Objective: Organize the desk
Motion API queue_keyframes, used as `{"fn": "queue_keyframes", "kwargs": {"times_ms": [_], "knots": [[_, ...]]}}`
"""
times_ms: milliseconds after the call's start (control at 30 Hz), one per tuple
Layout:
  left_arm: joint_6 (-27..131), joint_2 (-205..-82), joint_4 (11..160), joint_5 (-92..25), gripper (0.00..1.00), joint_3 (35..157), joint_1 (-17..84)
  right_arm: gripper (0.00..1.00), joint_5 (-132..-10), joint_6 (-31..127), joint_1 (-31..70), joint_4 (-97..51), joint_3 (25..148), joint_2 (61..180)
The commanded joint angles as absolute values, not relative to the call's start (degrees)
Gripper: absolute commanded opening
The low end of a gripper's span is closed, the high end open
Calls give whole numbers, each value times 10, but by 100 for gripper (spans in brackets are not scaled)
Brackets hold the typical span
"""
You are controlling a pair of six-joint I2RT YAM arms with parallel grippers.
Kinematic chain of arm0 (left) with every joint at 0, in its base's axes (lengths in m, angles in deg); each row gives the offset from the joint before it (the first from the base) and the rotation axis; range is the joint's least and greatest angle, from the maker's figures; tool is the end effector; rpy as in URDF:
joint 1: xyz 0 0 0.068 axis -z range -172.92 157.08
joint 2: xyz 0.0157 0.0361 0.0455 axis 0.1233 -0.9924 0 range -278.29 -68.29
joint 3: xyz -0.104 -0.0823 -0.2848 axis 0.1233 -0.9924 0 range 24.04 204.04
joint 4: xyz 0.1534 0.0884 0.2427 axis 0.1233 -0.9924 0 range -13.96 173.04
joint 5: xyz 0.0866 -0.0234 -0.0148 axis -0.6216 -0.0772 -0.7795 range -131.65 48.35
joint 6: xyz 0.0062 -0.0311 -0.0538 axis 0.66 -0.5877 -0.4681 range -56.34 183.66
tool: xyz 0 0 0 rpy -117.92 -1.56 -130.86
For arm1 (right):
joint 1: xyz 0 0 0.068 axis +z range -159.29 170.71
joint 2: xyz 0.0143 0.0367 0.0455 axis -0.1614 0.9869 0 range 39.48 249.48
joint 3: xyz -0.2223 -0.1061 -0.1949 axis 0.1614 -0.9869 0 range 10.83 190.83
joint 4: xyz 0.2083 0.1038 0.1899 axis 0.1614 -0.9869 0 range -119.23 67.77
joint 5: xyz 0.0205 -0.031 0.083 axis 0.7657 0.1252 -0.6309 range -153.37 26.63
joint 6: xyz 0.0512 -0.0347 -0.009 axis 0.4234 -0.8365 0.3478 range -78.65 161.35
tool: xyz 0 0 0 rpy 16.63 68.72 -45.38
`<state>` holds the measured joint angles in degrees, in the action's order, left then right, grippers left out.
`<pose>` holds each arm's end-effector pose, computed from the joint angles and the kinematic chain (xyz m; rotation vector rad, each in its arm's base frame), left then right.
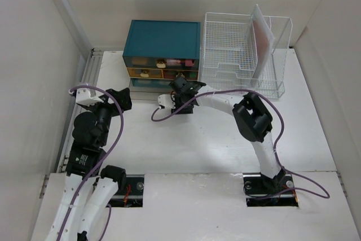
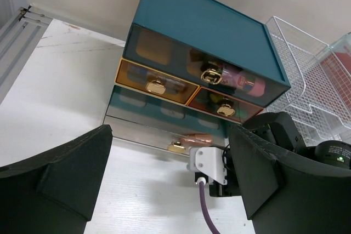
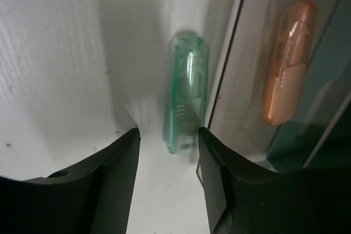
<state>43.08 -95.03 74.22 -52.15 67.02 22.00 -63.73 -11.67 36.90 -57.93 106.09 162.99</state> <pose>0.1221 -0.0236 0.4047 -0.2226 1.4371 -0.3755 0.3619 0.3777 0.1773 -2.0478 1.7401 -0.0286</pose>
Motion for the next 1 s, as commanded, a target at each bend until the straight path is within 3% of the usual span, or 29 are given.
{"fn": "queue_keyframes", "kwargs": {"times_ms": [0, 300, 667, 867, 967], "knots": [[440, -944, 771, -510, 85, 667, 218, 53, -606, -106, 371, -553, 1091, 1635], [445, -944, 776, -510, 85, 661, 218, 54, -600, -106, 371, -541, 1101, 1635], [445, -944, 776, -504, 86, 661, 218, 66, -589, -106, 376, -573, 1149, 1674], [445, -939, 776, -504, 86, 661, 218, 66, -612, -117, 376, -628, 1195, 1707], [445, -939, 776, -504, 86, 661, 218, 61, -631, -117, 376, -661, 1209, 1720]]}}
